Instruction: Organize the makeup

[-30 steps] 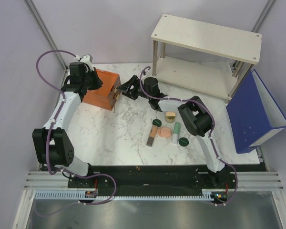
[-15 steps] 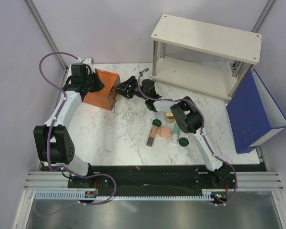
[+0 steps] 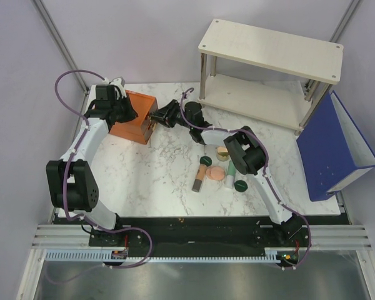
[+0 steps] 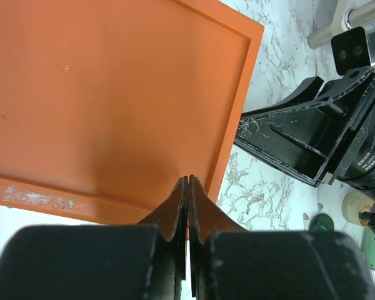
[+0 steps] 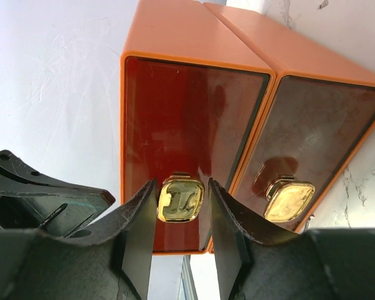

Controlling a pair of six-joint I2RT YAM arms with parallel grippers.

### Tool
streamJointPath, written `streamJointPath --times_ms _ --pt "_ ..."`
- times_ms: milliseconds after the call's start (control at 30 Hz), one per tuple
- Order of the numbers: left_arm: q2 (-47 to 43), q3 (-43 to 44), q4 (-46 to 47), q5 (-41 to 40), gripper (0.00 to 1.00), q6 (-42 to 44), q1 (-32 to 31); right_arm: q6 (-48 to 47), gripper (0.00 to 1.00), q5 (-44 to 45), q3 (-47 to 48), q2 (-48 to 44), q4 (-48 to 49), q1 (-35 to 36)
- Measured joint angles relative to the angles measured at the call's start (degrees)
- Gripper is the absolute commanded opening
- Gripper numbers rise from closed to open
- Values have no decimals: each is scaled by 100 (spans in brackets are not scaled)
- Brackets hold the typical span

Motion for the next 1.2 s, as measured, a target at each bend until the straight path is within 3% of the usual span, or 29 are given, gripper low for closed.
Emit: streamJointPath --times_ms 167,233,267,433,767,1067,1200 --pt "55 24 -85 2 2 0 0 -127 42 33 114 0 -214 9" --pt "70 26 -120 4 2 0 0 -205 33 33 142 -4 -282 24" --pt "70 28 -138 7 2 0 0 -247 22 37 146 -11 -302 28" --pt "81 63 -275 0 2 0 0 -310 0 101 190 -17 -468 39" --pt "186 260 -619 -273 2 -2 0 -973 0 651 245 -433 -1565 146" --pt "326 444 -715 -413 2 -15 0 -2334 1 1226 -426 -1182 -2850 140" --pt "332 450 -717 -420 2 -15 0 -2441 27 1093 -874 -1189 -2833 74"
